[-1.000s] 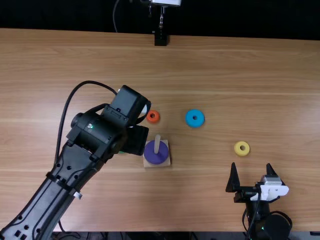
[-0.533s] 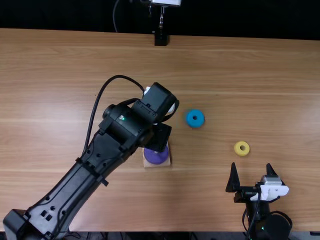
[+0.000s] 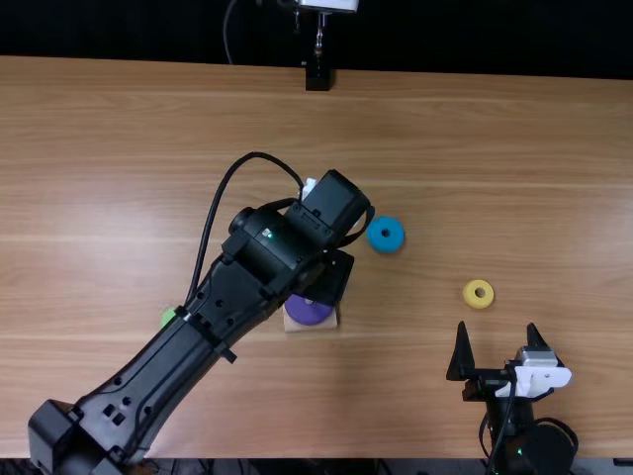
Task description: Build the Hanoi tower: stack the rings onto the peg from bottom to top in this color order: purple, dark blue, light blue, dark green, light green, yellow, orange.
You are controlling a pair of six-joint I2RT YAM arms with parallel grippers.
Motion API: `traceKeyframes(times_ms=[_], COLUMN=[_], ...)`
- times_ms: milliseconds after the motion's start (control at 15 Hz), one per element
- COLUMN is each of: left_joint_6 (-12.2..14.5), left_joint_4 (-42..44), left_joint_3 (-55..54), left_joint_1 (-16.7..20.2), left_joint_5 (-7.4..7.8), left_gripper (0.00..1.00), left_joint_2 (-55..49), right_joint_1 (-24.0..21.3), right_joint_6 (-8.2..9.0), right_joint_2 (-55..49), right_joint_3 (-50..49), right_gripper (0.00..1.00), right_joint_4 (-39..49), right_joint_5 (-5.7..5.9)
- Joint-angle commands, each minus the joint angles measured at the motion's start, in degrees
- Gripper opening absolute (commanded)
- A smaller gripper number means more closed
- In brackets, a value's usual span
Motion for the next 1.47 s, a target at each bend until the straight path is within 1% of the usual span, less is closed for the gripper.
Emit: traceKeyframes(times_ms=[0, 600, 933, 1000, 1067, 1133, 1200, 1400], left_joint_6=[-0.9, -0.8, -0.8, -0.9, -0.9, -0.9, -0.9, -0.8], left_joint_4=[0.1, 0.1, 0.3, 0.3, 0.2, 0.2, 0.2, 1.1], left_joint_3=[2.9, 2.6, 2.5, 2.5, 2.4, 2.3, 2.2, 2.1], left_joint_1=[-0.6, -0.7, -0.8, -0.8, -0.8, -0.8, -0.7, -0.2], left_joint_5=[-0.51, -0.62, -0.41, -0.30, -0.30, -0.41, -0.30, -0.41], left_gripper=[0.00, 0.00, 0.00, 0.14, 0.50, 0.93, 1.00, 1.00], left_joint_2=[1.2, 3.0, 3.5, 4.0, 4.1, 4.1, 4.0, 3.4], right_joint_1=[-0.4, -0.4, -0.4, -0.4, -0.4, -0.4, -0.4, -0.4], right_joint_6=[-0.27, -0.27, -0.27, -0.27, -0.27, -0.27, -0.27, -0.27], right_joint_2=[-0.7, -0.7, -0.7, -0.7, -0.7, -0.7, -0.7, -0.7], right_joint_3=[-0.8, -0.8, -0.8, -0.8, -0.8, -0.8, -0.8, -0.8], right_gripper=[1.00, 1.00, 1.00, 1.00, 1.00, 1.00, 1.00, 1.00], right_joint_4=[-0.8, -0.8, -0.8, -0.8, -0.8, -0.8, -0.8, -0.8], right_joint_5=[0.40, 0.40, 0.40, 0.40, 0.40, 0.40, 0.40, 0.40])
